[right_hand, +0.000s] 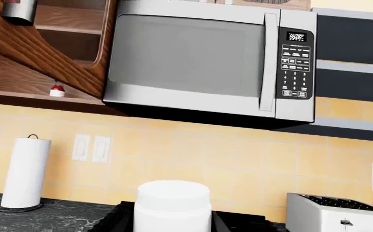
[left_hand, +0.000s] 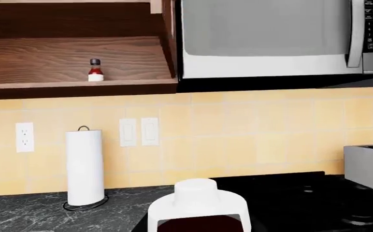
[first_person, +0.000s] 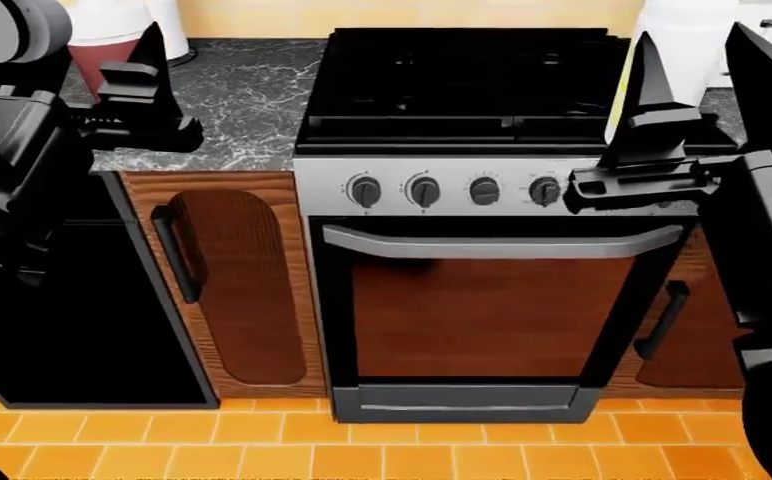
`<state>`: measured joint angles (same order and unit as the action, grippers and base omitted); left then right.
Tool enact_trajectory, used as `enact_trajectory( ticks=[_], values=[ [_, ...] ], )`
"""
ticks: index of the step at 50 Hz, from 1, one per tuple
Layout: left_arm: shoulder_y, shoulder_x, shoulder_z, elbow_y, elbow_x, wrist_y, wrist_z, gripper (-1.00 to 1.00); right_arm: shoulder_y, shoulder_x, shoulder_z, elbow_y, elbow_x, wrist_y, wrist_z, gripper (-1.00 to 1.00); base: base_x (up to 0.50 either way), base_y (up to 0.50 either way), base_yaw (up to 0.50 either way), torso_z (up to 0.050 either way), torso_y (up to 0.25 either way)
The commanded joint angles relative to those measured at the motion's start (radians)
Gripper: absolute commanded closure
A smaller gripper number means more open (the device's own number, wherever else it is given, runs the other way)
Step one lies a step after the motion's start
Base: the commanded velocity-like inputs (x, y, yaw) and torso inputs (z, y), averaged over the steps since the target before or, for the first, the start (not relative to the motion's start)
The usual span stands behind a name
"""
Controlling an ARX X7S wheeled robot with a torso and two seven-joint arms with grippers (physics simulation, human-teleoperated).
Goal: Pick and place the shaker into the drawer. Then close the cabinet.
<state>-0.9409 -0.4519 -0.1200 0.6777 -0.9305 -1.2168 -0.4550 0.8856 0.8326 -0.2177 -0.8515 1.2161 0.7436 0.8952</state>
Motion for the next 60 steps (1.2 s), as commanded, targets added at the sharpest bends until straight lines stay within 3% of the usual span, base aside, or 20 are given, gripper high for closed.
enact_trajectory(
  ticks=[1, 48, 60],
  values=[
    [-0.005, -0.003, 0.004, -0.005, -0.009, 0.007, -0.010, 1.00, 0.000, 0.001, 0.012, -0.001, -0.020, -0.001, -0.006, 1.00, -0.15, -0.31, 0.00, 0.000, 0.000],
    [0.024, -0.025, 0.009, -0.003, -0.016, 0.047, -0.014, 1.00, -0.004, 0.010, 0.009, -0.004, -0.018, -0.011, -0.002, 1.00, -0.05, -0.36, 0.00, 0.000, 0.000],
    [0.012, -0.028, 0.006, -0.002, -0.034, 0.035, -0.028, 1.00, 0.005, 0.017, 0.013, -0.006, -0.003, -0.009, 0.005, 1.00, -0.30, -0.17, 0.00, 0.000, 0.001]
  ],
)
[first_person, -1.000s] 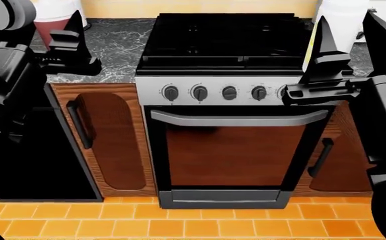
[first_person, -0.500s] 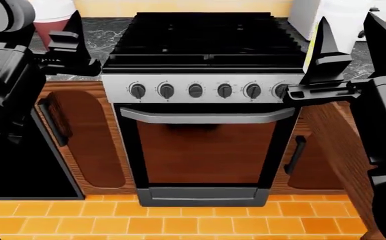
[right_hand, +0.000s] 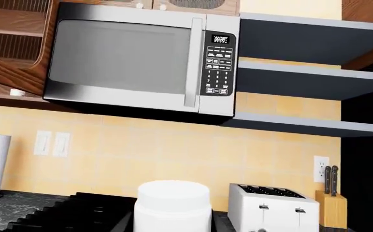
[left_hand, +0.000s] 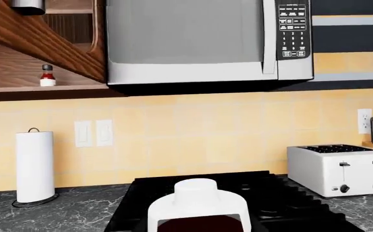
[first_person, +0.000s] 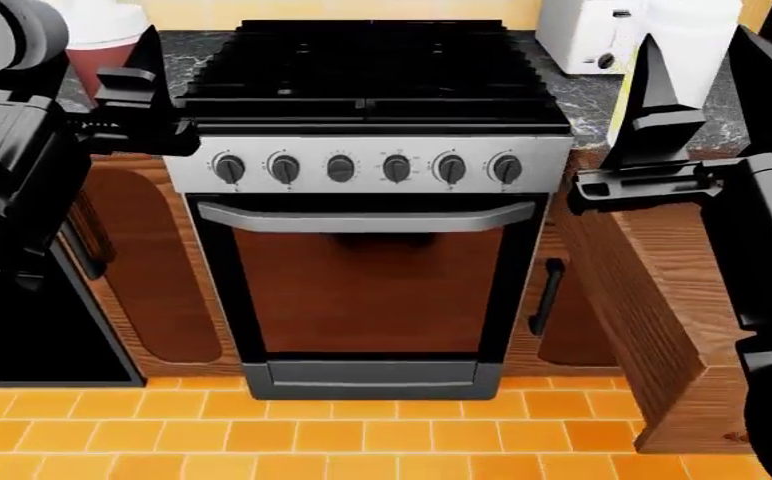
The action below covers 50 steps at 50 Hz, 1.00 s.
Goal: Pick and place the shaker into the drawer. Then close the cabinet.
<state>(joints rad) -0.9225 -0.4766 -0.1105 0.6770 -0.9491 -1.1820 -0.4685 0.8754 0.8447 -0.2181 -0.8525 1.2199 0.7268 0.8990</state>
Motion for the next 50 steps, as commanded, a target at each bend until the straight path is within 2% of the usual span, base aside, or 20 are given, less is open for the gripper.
enact_trajectory(
  ticks=[1, 13, 50],
  values=[
    [-0.008, -0.004, -0.004, -0.001, -0.017, -0.001, -0.016, 1.00, 0.018, 0.005, 0.013, -0.006, -0.004, 0.009, 0.002, 1.00, -0.26, -0.17, 0.00, 0.000, 0.000],
    [-0.040, -0.002, 0.007, -0.010, -0.032, -0.019, -0.032, 1.00, 0.036, 0.011, 0.014, -0.007, 0.018, 0.016, 0.013, 1.00, -0.19, -0.18, 0.00, 0.001, 0.000],
    [-0.022, -0.016, 0.020, -0.012, -0.034, 0.007, -0.039, 1.00, -0.011, 0.021, 0.022, -0.010, -0.005, -0.016, 0.003, 1.00, 0.00, -0.48, 0.00, 0.000, 0.000]
  ],
)
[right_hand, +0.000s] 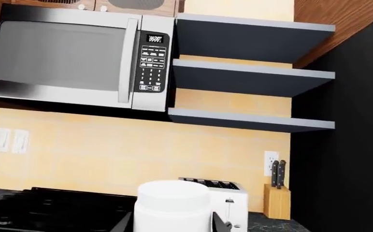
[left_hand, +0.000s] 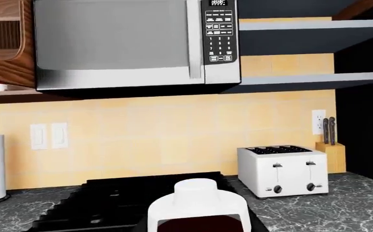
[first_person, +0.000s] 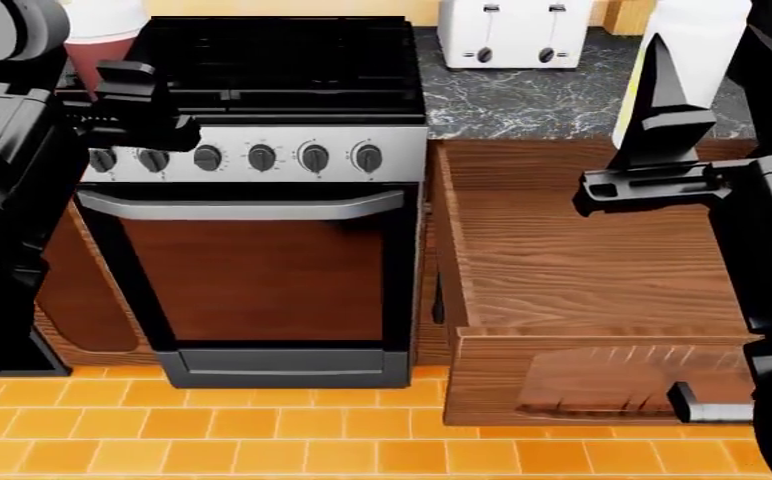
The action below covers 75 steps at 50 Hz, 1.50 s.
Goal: Pick and place the shaker into the drawer. Then close the cabinet.
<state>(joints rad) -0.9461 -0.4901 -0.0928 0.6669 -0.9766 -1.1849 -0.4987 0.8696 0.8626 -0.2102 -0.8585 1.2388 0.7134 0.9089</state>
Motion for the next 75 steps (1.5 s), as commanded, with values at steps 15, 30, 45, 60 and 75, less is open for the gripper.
enact_trajectory(
  ticks=[15, 30, 45, 60, 75],
  values=[
    [-0.019, -0.008, 0.008, -0.011, -0.016, 0.008, -0.014, 1.00, 0.016, 0.001, 0.005, -0.001, -0.011, 0.007, -0.001, 1.00, 0.00, -0.48, 0.00, 0.000, 0.001],
    [-0.015, -0.011, 0.010, -0.009, -0.024, 0.014, -0.021, 1.00, 0.009, 0.005, 0.007, -0.005, -0.012, 0.000, 0.000, 1.00, 0.00, -0.48, 0.00, 0.000, 0.001],
    [-0.009, -0.016, 0.016, -0.014, -0.021, 0.029, -0.020, 1.00, -0.002, 0.011, 0.011, -0.004, -0.016, -0.008, -0.003, 1.00, 0.00, -0.46, 0.00, 0.001, 0.001],
    [-0.012, -0.019, 0.020, -0.017, -0.029, 0.029, -0.027, 1.00, 0.001, 0.014, 0.013, -0.003, -0.005, -0.012, 0.000, 1.00, 0.00, -0.44, 0.00, 0.000, 0.001],
    [-0.022, -0.022, 0.026, -0.021, -0.037, 0.029, -0.036, 1.00, 0.024, 0.012, 0.002, 0.001, 0.005, 0.000, 0.005, 1.00, 0.01, -0.28, 0.00, 0.001, 0.001]
  ],
)
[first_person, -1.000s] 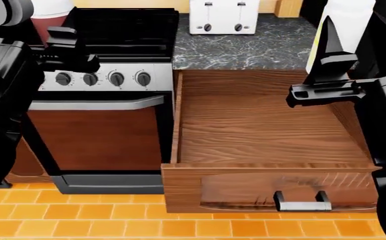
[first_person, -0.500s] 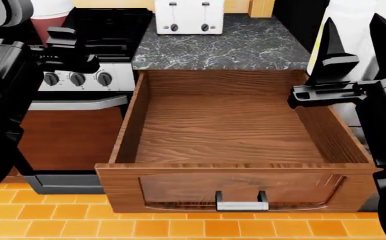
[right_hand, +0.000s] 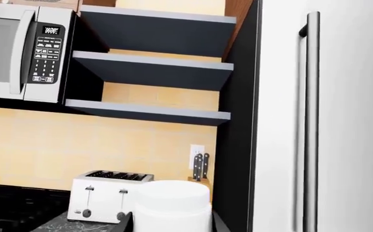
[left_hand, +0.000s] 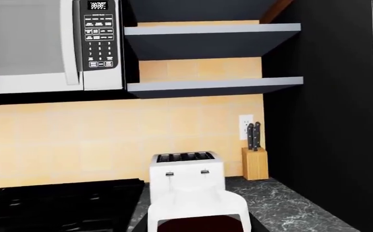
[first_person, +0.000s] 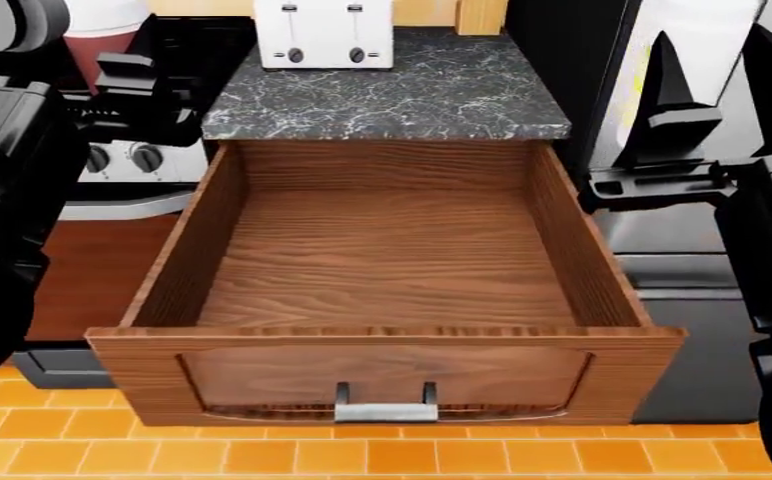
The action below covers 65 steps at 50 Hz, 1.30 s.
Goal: Pick and place the shaker into the drawer. Then close the cabinet.
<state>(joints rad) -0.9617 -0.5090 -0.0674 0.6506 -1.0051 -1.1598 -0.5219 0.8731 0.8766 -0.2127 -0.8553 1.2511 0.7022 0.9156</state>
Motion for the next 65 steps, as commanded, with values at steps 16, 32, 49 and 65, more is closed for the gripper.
enact_trajectory(
  ticks=[16, 32, 49, 65],
  values=[
    [-0.007, -0.008, 0.000, -0.004, -0.018, 0.006, -0.022, 1.00, 0.018, 0.004, 0.006, -0.009, -0.006, 0.008, 0.003, 1.00, 0.16, 0.00, 0.00, 0.000, 0.001],
    [-0.005, -0.013, 0.009, -0.010, -0.015, 0.017, -0.020, 1.00, 0.008, 0.003, 0.007, -0.009, -0.015, -0.002, 0.001, 1.00, 0.22, 0.00, 0.00, 0.000, 0.001],
    [-0.052, -0.012, 0.034, -0.026, -0.028, -0.001, -0.032, 1.00, 0.424, 0.063, -0.088, 0.174, 0.336, 0.231, -0.008, 1.00, 0.00, 0.00, 0.00, 0.001, 0.001],
    [-0.084, -0.020, 0.054, -0.035, -0.030, -0.007, -0.033, 1.00, 0.873, -0.108, -0.446, 0.579, 0.205, 0.635, -0.487, 1.00, 0.00, 0.00, 0.00, 0.000, 0.001]
  ],
)
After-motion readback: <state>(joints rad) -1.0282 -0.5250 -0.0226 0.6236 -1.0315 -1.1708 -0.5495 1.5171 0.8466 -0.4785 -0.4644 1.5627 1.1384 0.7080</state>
